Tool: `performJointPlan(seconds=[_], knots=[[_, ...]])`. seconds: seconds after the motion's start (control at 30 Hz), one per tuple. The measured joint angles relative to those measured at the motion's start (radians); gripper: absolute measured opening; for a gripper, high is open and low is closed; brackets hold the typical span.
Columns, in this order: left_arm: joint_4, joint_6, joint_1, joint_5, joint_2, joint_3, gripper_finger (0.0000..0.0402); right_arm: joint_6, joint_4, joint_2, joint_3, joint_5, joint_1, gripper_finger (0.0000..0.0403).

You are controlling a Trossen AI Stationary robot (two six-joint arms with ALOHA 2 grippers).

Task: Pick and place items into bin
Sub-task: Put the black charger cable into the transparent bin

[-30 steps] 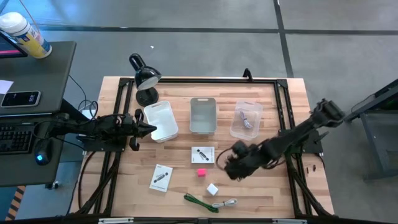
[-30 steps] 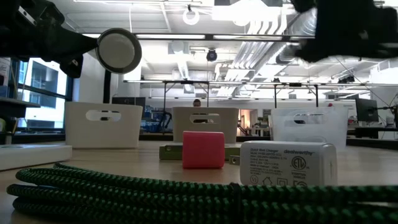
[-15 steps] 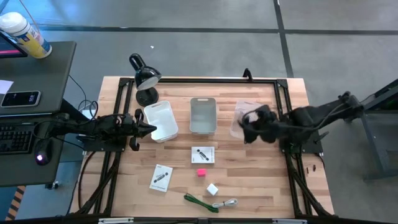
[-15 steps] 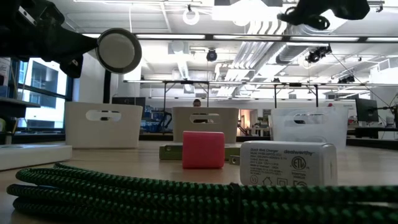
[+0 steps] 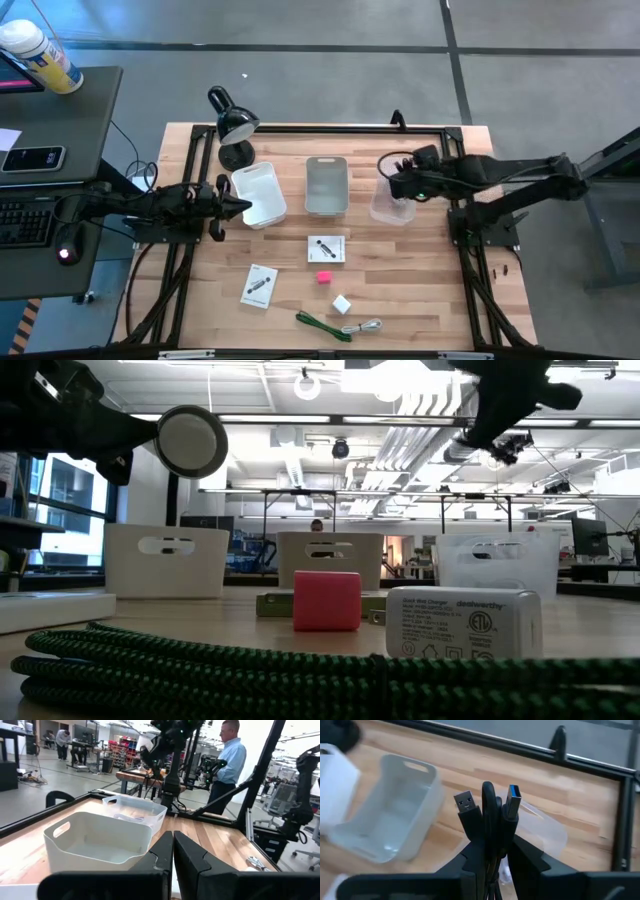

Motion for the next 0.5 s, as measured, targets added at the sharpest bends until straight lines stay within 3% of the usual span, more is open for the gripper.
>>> performJointPlan(seconds=[0.23, 0.5], knots=[[0.002, 0.0, 0.0, -0.001, 0.0, 0.0, 0.0003, 0.001, -0.043, 0.147, -0.001, -0.021, -0.092, 0.0067], [0.004, 0.0, 0.0, -0.001, 0.0, 0.0, 0.0003, -0.021, -0.054, 0.326, -0.002, -0.115, -0.178, 0.0067]])
